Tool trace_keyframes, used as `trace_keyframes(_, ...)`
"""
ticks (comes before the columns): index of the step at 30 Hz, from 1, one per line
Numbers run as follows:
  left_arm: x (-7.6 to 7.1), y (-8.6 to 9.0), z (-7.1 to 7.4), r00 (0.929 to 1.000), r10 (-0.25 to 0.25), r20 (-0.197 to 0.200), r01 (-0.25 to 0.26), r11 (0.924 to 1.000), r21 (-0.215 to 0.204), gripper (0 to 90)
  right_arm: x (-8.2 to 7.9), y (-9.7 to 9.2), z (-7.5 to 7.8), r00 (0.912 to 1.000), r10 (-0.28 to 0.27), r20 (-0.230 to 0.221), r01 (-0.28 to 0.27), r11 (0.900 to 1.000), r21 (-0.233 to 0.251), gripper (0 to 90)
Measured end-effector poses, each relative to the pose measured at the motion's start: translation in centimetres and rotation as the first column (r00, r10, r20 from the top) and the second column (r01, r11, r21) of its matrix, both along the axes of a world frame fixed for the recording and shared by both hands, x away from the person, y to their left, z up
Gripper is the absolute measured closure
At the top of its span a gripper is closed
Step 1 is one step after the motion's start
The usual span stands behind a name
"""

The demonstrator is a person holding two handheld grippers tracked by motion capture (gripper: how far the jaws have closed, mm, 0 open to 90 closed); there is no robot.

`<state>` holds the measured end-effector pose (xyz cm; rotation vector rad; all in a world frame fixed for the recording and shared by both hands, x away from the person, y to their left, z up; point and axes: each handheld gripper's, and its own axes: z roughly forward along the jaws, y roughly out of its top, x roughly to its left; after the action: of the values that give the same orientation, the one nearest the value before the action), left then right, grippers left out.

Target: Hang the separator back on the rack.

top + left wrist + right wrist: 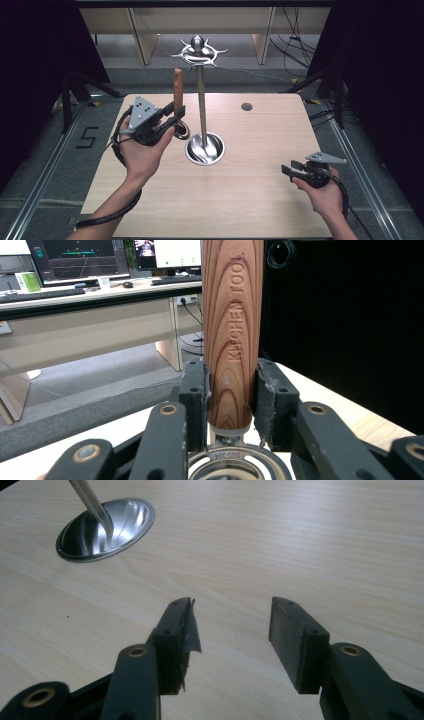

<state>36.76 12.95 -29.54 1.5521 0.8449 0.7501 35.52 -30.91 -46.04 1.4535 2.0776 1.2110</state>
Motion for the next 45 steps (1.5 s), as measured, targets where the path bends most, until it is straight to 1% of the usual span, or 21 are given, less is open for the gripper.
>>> trace_keyframes(1, 0.0, -0.1, 0.0, 1.0000, 0.001, 0.003, -0.001, 1.0000, 0.005, 68.1, 0.0, 0.0, 0.0, 1.0000, 0.000, 0.002, 0.000, 1.0000, 0.006, 52.4)
trace_keyframes(2, 0.1, -0.2, 0.1, 1.0000, 0.000, 0.007, 0.000, 1.0000, 0.004, 68.1, 0.2, -0.2, -0.1, 0.9997, 0.017, 0.019, -0.017, 0.9998, -0.010, 52.5)
trace_keyframes(4, 0.1, -0.3, 0.1, 1.0000, 0.003, 0.004, -0.003, 1.0000, 0.003, 68.0, 0.2, -0.3, 0.0, 0.9994, 0.027, 0.019, -0.027, 0.9995, -0.018, 52.4)
trace_keyframes(6, 0.1, -0.4, 0.2, 0.9999, 0.011, 0.008, -0.011, 0.9999, 0.004, 68.0, 0.1, -0.2, 0.0, 0.9998, 0.016, 0.014, -0.016, 0.9996, -0.024, 52.5)
trace_keyframes(8, 0.2, -0.5, 0.2, 0.9997, 0.020, 0.011, -0.020, 0.9997, 0.010, 68.1, 0.2, -0.3, 0.0, 0.9995, 0.026, 0.015, -0.026, 0.9995, -0.015, 52.4)
trace_keyframes(9, 0.2, -0.6, 0.2, 0.9996, 0.026, 0.011, -0.026, 0.9995, 0.017, 68.1, -0.1, 0.1, 0.1, 0.9998, -0.009, -0.019, 0.009, 0.9998, 0.015, 52.4)
trace_keyframes(10, 0.2, -0.6, 0.3, 0.9995, 0.030, 0.008, -0.030, 0.9994, 0.019, 68.1, 0.2, -0.3, 0.0, 0.9995, 0.025, 0.018, -0.024, 0.9993, -0.028, 52.4)
trace_keyframes(11, 0.3, -0.6, 0.3, 0.9995, 0.032, 0.008, -0.032, 0.9993, 0.019, 68.0, 0.2, -0.3, 0.0, 0.9996, 0.025, 0.012, -0.025, 0.9990, -0.036, 52.4)
trace_keyframes(12, 0.4, -0.6, 0.3, 0.9994, 0.033, 0.009, -0.033, 0.9993, 0.016, 68.0, -0.1, -0.1, 0.1, 0.9999, 0.004, -0.012, -0.004, 0.9999, -0.015, 52.4)
trace_keyframes(14, 0.5, -0.7, 0.4, 0.9993, 0.038, 0.008, -0.038, 0.9991, 0.018, 68.0, 0.2, -0.3, 0.0, 0.9995, 0.025, 0.020, -0.024, 0.9993, -0.028, 52.4)
trace_keyframes(15, 0.5, -0.7, 0.4, 0.9992, 0.039, 0.007, -0.040, 0.9990, 0.020, 68.0, 0.2, -0.3, -0.1, 0.9993, 0.031, 0.023, -0.030, 0.9994, -0.019, 52.4)
trace_keyframes(16, 0.6, -0.8, 0.4, 0.9993, 0.037, 0.009, -0.038, 0.9991, 0.022, 68.0, 0.0, 0.0, 0.0, 1.0000, 0.003, 0.004, -0.003, 1.0000, 0.004, 52.4)
trace_keyframes(18, 0.6, -0.9, 0.4, 0.9991, 0.042, 0.008, -0.042, 0.9989, 0.023, 68.0, 0.0, 0.0, 0.0, 1.0000, -0.002, -0.001, 0.002, 1.0000, 0.007, 52.4)
trace_keyframes(19, 0.6, -1.0, 0.4, 0.9991, 0.041, 0.010, -0.041, 0.9988, 0.027, 68.0, 0.0, -0.1, 0.1, 1.0000, 0.006, 0.001, -0.006, 0.9999, -0.014, 52.4)
trace_keyframes(23, 0.7, -1.2, 0.4, 0.9989, 0.047, 0.009, -0.047, 0.9984, 0.031, 68.0, 0.0, -0.1, 0.0, 1.0000, 0.006, 0.003, -0.006, 0.9998, -0.018, 52.4)
trace_keyframes(24, 0.7, -1.3, 0.4, 0.9986, 0.051, 0.010, -0.052, 0.9981, 0.032, 68.0, 0.2, -0.3, 0.0, 0.9995, 0.021, 0.022, -0.020, 0.9991, -0.036, 52.4)
trace_keyframes(31, 0.7, -1.6, 0.6, 0.9979, 0.065, 0.006, -0.065, 0.9971, 0.040, 68.0, 0.2, -0.2, 0.0, 0.9995, 0.022, 0.022, -0.022, 0.9992, -0.033, 52.4)
trace_keyframes(42, 0.3, -1.9, 0.7, 0.9976, 0.066, 0.022, -0.067, 0.9969, 0.043, 68.0, 0.2, -0.2, 0.0, 0.9995, 0.023, 0.022, -0.022, 0.9992, -0.035, 52.4)
trace_keyframes(43, 0.3, -1.9, 0.8, 0.9976, 0.065, 0.023, -0.066, 0.9968, 0.046, 68.0, 0.1, -0.2, 0.1, 0.9996, 0.026, 0.006, -0.026, 0.9992, -0.030, 52.4)
trace_keyframes(44, 0.2, -2.0, 0.8, 0.9966, 0.082, 0.015, -0.082, 0.9956, 0.044, 68.0, 0.1, -0.2, 0.1, 0.9996, 0.026, 0.006, -0.026, 0.9992, -0.030, 52.4)
trace_keyframes(45, 0.3, -2.1, 0.8, 0.9974, 0.070, 0.014, -0.071, 0.9966, 0.043, 68.0, 0.1, -0.2, 0.1, 0.9996, 0.026, 0.006, -0.026, 0.9992, -0.030, 52.4)
